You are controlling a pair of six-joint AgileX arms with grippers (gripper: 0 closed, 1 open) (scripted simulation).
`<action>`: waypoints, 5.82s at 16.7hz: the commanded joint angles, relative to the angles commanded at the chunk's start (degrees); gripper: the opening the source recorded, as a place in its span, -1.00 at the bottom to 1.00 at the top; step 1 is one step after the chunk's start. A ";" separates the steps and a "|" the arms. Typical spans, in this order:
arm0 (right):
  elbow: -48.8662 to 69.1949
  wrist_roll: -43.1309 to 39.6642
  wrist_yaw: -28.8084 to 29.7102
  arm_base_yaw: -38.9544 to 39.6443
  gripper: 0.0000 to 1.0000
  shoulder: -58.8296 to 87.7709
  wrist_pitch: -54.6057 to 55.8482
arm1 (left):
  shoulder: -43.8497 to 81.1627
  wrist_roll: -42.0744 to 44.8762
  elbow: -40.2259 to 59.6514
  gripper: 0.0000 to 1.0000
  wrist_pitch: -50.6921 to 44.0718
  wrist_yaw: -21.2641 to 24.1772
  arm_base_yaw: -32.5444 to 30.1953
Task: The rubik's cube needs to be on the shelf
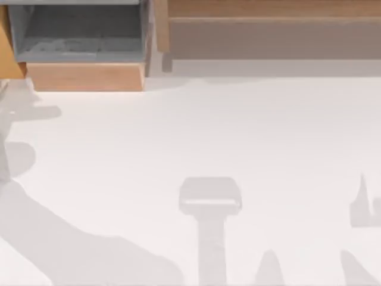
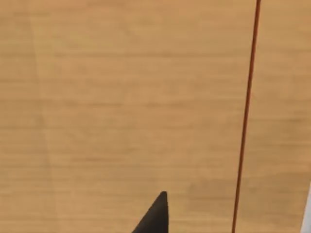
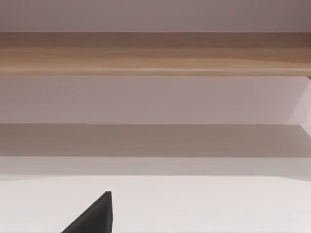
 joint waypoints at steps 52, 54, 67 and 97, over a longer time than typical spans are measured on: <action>0.00 0.00 0.00 0.00 1.00 0.00 0.00 | -17.08 0.65 -41.68 -1.00 22.34 16.22 16.57; 0.00 0.00 0.00 0.00 1.00 0.00 0.00 | -17.08 0.65 -41.68 -1.00 22.34 16.22 16.57; 0.00 0.00 0.00 0.00 1.00 0.00 0.00 | -17.08 0.65 -41.68 0.81 22.34 16.22 16.57; 0.00 0.00 0.00 0.00 1.00 0.00 0.00 | -19.59 -11.61 -24.84 1.00 -4.32 8.44 27.81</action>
